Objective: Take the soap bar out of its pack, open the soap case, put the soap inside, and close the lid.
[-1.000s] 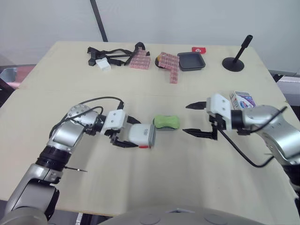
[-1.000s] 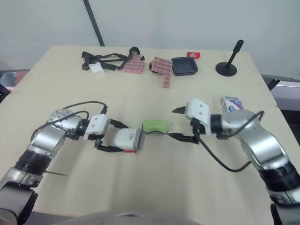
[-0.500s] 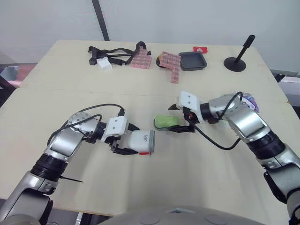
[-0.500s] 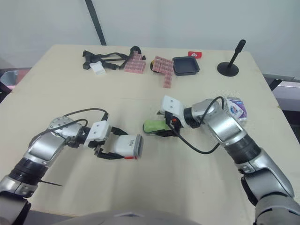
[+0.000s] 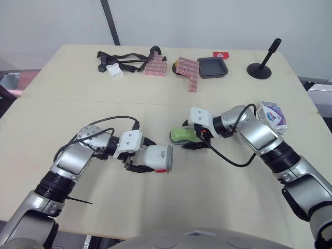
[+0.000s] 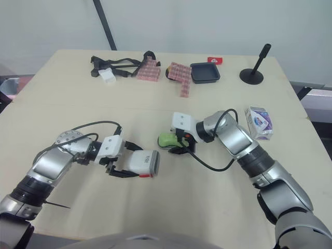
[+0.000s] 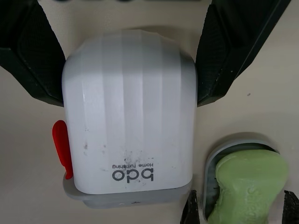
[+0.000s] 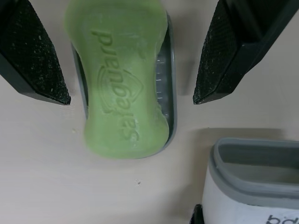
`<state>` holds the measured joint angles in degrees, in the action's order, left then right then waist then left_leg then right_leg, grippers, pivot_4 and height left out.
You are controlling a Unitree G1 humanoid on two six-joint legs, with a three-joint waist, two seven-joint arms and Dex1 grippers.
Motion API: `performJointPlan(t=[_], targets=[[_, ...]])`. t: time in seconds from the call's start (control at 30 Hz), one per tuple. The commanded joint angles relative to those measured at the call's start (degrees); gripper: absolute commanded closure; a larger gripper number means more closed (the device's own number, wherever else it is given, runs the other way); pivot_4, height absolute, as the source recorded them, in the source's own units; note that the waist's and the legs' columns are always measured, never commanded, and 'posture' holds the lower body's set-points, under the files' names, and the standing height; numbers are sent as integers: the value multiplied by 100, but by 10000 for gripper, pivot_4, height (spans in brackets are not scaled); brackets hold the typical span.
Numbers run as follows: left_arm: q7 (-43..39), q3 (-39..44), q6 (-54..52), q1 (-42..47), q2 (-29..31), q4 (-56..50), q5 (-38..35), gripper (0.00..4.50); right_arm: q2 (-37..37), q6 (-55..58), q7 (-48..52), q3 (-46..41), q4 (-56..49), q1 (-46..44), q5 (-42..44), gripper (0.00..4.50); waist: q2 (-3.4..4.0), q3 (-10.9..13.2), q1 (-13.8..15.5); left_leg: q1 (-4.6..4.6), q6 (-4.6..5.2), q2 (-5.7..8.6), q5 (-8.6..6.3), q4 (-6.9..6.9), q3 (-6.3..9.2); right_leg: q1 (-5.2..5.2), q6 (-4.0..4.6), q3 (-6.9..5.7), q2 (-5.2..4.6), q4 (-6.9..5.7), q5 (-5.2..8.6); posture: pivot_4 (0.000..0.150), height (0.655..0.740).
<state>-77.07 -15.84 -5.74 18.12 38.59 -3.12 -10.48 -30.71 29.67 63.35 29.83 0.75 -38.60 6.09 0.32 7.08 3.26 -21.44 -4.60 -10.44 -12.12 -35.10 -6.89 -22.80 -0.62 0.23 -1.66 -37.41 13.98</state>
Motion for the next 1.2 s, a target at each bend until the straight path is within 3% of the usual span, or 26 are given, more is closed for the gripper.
performJointPlan(t=[0.03, 0.53, 0.77, 1.2], targets=[[24, 13, 48, 3, 59, -106, -9, 10345, 87, -146, 58, 1, 75, -159, -146, 0, 0, 0, -3, 0, 0, 0, 0, 0, 0, 0, 0, 0, 0, 0, 0, 1500, 7400], [72, -3, 55, -7, 83, -100, -8, 10345, 256, -280, -37, 48, 565, -99, -559, 0, -1, -1, -25, 4, -9, -3, 6, 1, -4, 7, 1, 6, 1, -4, 0, 1500, 7400], [78, -3, 59, 23, 84, -76, -2, 10345, 163, -195, -34, 52, 449, 14, -596, 19460, -4, -4, -24, 7, -10, -5, 8, 0, -4, 10, 2, 8, 1, -7, -1, 1500, 7400], [73, -28, 101, 97, 56, 47, 17, 10345, -245, -260, 93, -176, -117, 154, -521, 19652, -4, -3, 50, 5, -10, -5, 8, 1, -4, 11, 2, 7, -3, -1, -1, 1500, 7400]])
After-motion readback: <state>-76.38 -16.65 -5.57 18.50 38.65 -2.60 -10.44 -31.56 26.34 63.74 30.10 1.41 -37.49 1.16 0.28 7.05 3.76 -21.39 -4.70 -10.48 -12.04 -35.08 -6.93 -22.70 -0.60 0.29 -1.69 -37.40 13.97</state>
